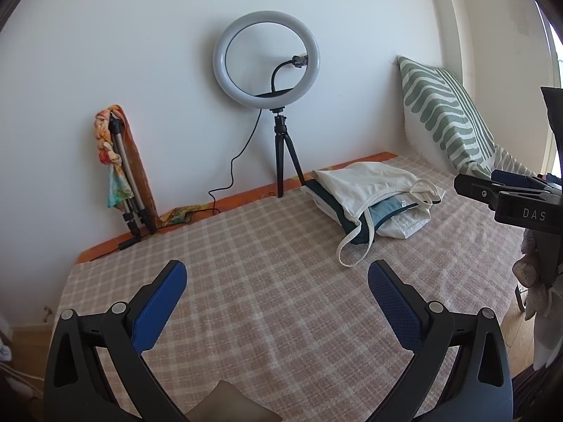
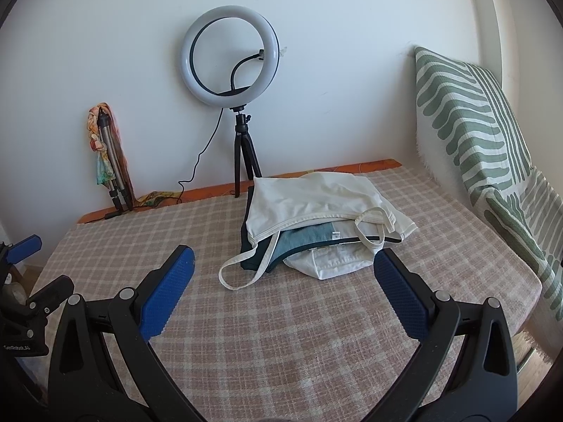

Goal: Fold small clothes

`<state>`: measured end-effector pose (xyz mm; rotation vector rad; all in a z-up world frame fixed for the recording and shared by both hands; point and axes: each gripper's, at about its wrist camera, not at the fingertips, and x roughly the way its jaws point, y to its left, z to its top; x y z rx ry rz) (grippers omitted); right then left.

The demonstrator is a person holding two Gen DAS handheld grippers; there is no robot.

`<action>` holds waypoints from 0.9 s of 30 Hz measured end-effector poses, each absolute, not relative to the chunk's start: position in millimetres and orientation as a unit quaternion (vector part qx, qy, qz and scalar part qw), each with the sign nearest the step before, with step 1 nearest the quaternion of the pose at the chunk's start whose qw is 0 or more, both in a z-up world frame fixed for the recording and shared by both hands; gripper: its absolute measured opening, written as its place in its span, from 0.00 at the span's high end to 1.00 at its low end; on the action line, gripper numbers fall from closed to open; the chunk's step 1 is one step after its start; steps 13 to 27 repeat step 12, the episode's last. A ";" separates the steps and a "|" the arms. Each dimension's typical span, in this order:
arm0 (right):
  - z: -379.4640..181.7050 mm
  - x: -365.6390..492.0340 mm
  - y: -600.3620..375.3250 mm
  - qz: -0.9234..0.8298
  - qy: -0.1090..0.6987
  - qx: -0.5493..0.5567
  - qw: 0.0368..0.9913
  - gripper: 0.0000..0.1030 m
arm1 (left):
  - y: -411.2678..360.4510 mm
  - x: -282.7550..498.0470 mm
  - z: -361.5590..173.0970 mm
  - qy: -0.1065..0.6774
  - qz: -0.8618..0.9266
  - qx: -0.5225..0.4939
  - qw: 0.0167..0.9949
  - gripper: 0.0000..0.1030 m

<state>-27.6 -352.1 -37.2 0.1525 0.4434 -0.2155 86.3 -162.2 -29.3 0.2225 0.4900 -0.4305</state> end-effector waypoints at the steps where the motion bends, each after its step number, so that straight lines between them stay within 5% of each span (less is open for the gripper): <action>1: -37.3 -27.7 -352.3 -0.106 0.220 0.076 0.967 0.00 | -162.1 86.1 -29.3 0.241 -0.210 0.108 0.941 0.00; 27: -39.7 -25.8 -349.5 -0.101 0.224 0.075 0.966 0.00 | -157.7 87.8 -30.8 0.246 -0.210 0.098 0.941 0.00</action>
